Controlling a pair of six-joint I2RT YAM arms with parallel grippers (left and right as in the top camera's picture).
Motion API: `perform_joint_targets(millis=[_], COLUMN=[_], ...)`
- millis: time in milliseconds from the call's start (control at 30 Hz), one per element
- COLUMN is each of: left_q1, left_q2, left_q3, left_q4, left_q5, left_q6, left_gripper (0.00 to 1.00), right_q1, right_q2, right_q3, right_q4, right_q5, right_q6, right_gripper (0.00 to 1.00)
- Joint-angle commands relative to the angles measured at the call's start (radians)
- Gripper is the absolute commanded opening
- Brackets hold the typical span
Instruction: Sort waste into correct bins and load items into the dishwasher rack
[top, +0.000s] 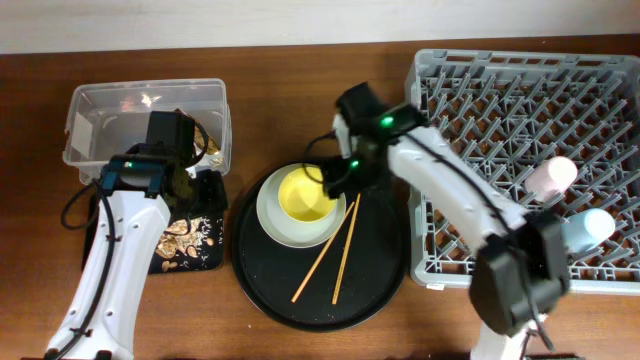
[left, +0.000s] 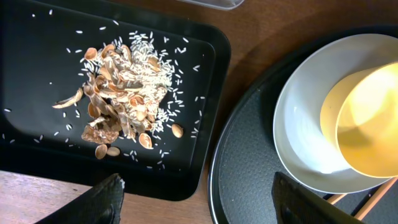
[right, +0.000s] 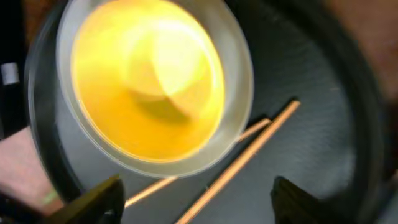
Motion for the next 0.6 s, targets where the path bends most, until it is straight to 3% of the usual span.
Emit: perform_joint_targets(millis=[0,100,167,200,267,300,467,567], left_q1=[0.003,0.003,0.003,0.003,0.003,0.003,0.003,0.003], left_q2=[-0.011,-0.011,-0.011,-0.011,-0.011,-0.011,-0.011,-0.011], left_q3=[-0.002,-0.002,-0.002,-0.002,-0.002,-0.002,-0.002,-0.002], left_q4=[-0.002,-0.002,-0.002,-0.002,-0.001,-0.002,0.000,0.004], left_q5=[-0.011,-0.011,-0.011,-0.010,-0.008,-0.008,-0.008,-0.008], left_q6=[-0.013,-0.013,-0.013,-0.013,-0.013,-0.013,-0.013,-0.013], left_gripper=[0.77,0.77,0.77,0.77,0.77,0.77,0.77,0.77], right_q1=[0.040,0.039,0.039,0.039,0.037,0.035,-0.051,-0.146], right_q2=[0.105,0.173,0.183,0.183,0.183,0.180,0.040,-0.116], right_q3=[0.009,0.009,0.009,0.009,0.009,0.010,0.063,0.132], right_q4=[0.031,0.075,0.095,0.097,0.093,0.093,-0.005,-0.028], right_q5=[0.005,0.005,0.005,0.005,0.005,0.009,0.188,0.348], right_q6=[0.104,0.147,0.148,0.148,0.147,0.147,0.133,0.047], right_gripper=[0.65,0.50,0.32,0.29,0.09,0.04,0.04,0.04])
